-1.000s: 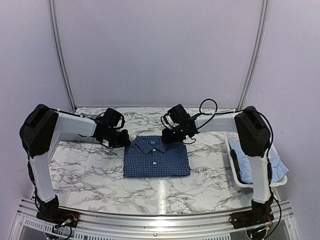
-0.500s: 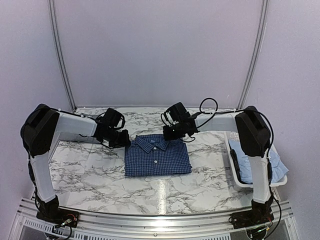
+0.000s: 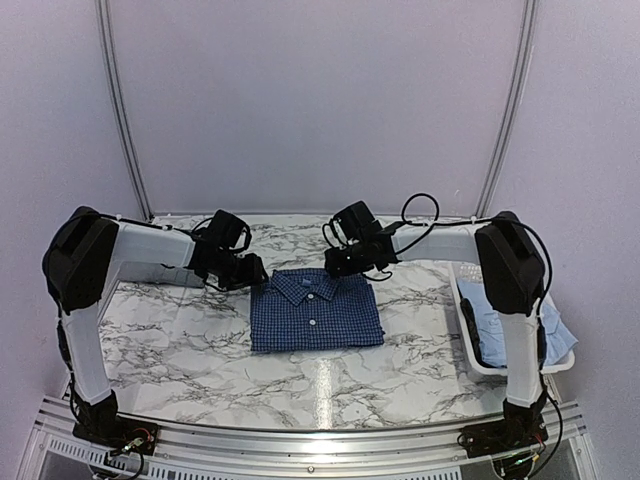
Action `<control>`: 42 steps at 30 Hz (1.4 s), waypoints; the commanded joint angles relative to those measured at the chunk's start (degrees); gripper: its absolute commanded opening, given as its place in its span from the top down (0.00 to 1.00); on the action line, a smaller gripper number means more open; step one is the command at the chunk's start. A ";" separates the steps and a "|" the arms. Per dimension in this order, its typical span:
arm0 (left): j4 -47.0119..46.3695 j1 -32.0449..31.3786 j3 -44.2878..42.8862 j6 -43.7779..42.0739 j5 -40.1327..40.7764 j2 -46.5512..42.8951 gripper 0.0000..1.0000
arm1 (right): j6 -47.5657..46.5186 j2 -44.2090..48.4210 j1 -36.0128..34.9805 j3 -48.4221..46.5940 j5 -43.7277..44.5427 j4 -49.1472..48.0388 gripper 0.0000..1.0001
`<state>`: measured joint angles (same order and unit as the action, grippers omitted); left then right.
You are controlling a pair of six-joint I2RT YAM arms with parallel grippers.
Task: Fold and stack the long sleeve shirts
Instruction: Smooth out the square-folded shirt at the center of the board, then move the square-folded shirt to the center of the board.
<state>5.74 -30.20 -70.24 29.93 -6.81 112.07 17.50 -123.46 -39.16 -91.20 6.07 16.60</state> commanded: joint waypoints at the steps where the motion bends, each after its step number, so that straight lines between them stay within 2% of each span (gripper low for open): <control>1: 2.88 1.21 -2.72 -1.86 2.35 -2.04 0.39 | -1.40 5.46 -2.84 -0.87 2.79 1.38 0.39; 6: 3.83 2.09 -2.06 -2.34 5.84 -6.07 0.20 | -0.12 8.34 -7.58 1.51 4.72 1.45 0.23; 9: 4.38 3.15 -1.13 -2.13 8.22 -8.80 0.16 | 0.85 8.18 -11.37 1.61 4.44 0.76 0.22; 12: 6.10 4.99 -0.94 -1.05 11.65 -10.05 0.09 | 0.56 4.53 -15.28 -2.63 8.05 3.84 0.21; 16: 7.94 8.33 -0.59 0.65 14.17 -10.35 0.08 | 0.26 -1.18 -19.24 -8.40 13.24 8.22 0.14; 19: 8.53 9.90 0.38 1.18 15.99 -10.46 0.08 | 0.87 -3.44 -21.12 -8.74 14.23 8.37 0.10; 30: 8.50 12.71 1.85 1.77 14.41 -8.02 0.07 | 1.99 -6.66 -21.36 -2.30 17.21 7.78 0.06; 42: 6.44 13.06 -2.15 -1.78 14.15 -2.85 0.07 | 4.40 0.55 -16.74 11.55 16.42 2.42 0.05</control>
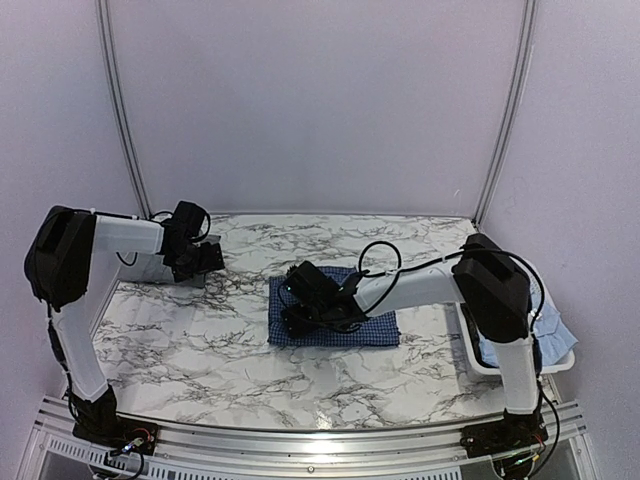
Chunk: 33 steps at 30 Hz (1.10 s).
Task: Fold and stack the long sleeve shirts
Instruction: Move the square-folded shirt to the center of the board.
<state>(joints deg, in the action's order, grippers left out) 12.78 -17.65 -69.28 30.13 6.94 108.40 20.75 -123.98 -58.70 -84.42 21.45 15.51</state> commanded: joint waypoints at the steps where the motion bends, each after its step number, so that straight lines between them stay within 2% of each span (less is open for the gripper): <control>1: -0.64 0.61 -3.43 -2.00 0.26 0.97 0.07 | 1.35 1.62 3.41 6.03 0.70 3.05 0.04; 6: -0.65 0.60 -2.93 -0.74 -2.97 -1.85 0.07 | 0.41 5.61 5.00 11.90 -1.12 -1.15 0.04; 9: -0.36 1.00 -2.48 -0.31 -0.26 -3.29 0.06 | -0.40 6.91 5.25 12.25 -1.63 -1.30 0.04; 11: 0.80 2.33 -3.53 0.28 1.09 -1.85 0.05 | -0.77 7.43 5.44 11.88 -2.21 -1.33 0.04; 16: 1.63 6.20 -5.60 1.36 -1.61 3.23 0.03 | -2.29 8.93 6.26 11.63 -4.88 -2.12 0.04; 22: 1.40 7.16 -6.98 1.06 -7.46 8.71 0.02 | -4.40 10.02 8.00 12.48 -10.33 -3.87 0.04; 33: -2.85 1.53 5.10 7.11 -9.68 2.09 0.01 | -4.21 10.88 8.97 15.89 -12.21 -7.05 0.02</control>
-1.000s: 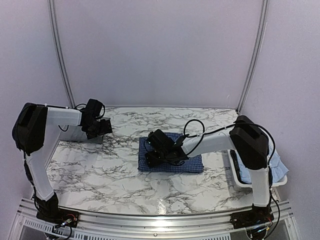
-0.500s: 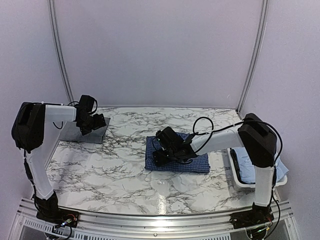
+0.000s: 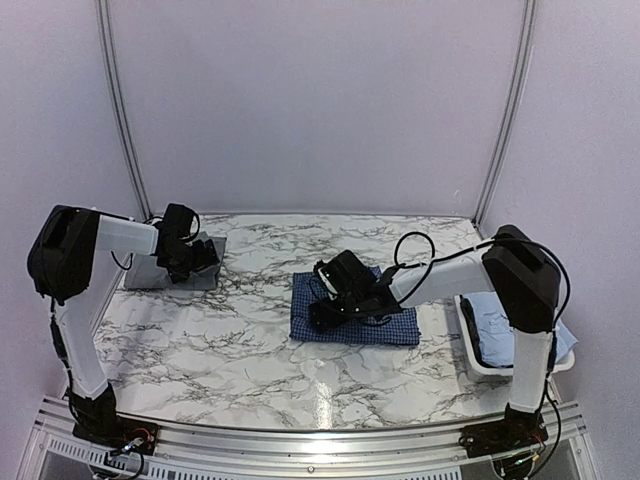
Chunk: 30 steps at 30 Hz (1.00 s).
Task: Fold and stack the long sleeve shirts
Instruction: Move the square-folded shirt to the center of the board.
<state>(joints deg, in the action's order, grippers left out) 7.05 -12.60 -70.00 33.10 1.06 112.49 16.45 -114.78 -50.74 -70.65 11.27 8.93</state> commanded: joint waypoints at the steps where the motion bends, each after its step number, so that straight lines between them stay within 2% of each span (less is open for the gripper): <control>1: 2.70 -4.68 7.09 5.12 -3.64 -2.89 0.01 | 0.16 2.00 1.14 2.69 -2.25 -0.83 0.01; 13: -0.37 -18.85 22.38 15.91 -2.12 -15.36 0.01 | 0.74 10.43 1.44 4.60 -5.96 -0.51 0.01; 17: -0.63 -20.93 24.04 16.89 -2.61 -18.47 0.01 | 1.66 14.17 1.44 4.03 -5.80 1.61 0.02; 24: 2.54 -22.66 20.12 11.65 -3.21 -25.37 0.01 | 4.08 18.46 2.09 2.92 0.20 8.54 0.01; 30: 4.82 -24.67 13.52 7.49 -7.82 -23.89 0.01 | 7.57 23.57 6.78 8.01 -1.27 9.00 0.01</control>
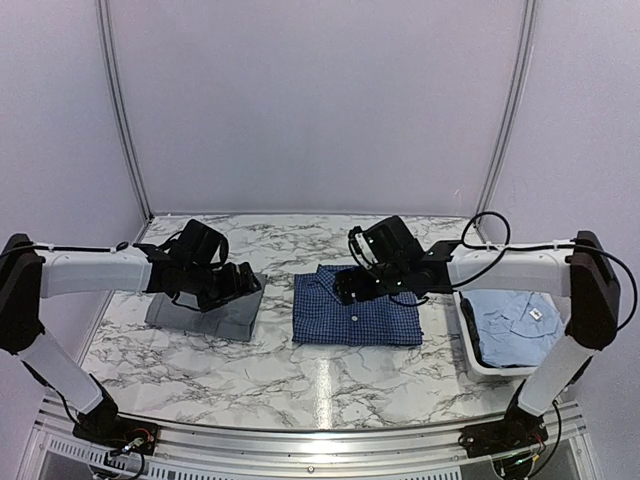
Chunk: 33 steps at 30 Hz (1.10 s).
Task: Fold and stack the long sleeve shirts
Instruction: Move the square-folded shirt to the center of the board, then pick up the square-folded shirt from the center of the board.
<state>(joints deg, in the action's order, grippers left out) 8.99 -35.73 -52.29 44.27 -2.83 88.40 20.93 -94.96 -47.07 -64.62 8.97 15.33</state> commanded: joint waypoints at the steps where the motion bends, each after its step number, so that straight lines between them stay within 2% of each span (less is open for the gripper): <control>1: 2.87 -2.27 -5.14 -3.99 -4.57 1.27 0.01 | 3.58 4.55 3.77 2.76 1.29 2.95 0.02; 6: 2.53 -5.97 -10.66 -5.00 -5.90 8.64 0.02 | 4.85 7.72 8.21 6.93 1.82 4.07 0.03; 14: 2.44 -8.68 -18.33 -5.54 -6.27 18.90 0.11 | 4.00 9.86 16.03 13.13 -1.58 1.61 0.10; 20: 2.53 -9.88 -21.14 -5.52 -5.13 24.09 0.27 | 3.80 7.41 20.62 15.39 -6.71 -2.04 0.19; 30: 2.82 -10.32 -24.40 -5.81 -1.62 29.35 0.46 | 3.28 0.06 21.51 13.04 -4.96 -1.85 0.35; 33: 3.35 -10.55 -25.66 -6.12 -1.04 30.54 0.51 | 3.17 -1.61 21.50 13.59 -5.00 -2.75 0.37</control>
<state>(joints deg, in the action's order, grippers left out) 9.89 -45.82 -75.92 39.22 -5.58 116.84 24.38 -94.91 -26.00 -49.47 3.31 14.04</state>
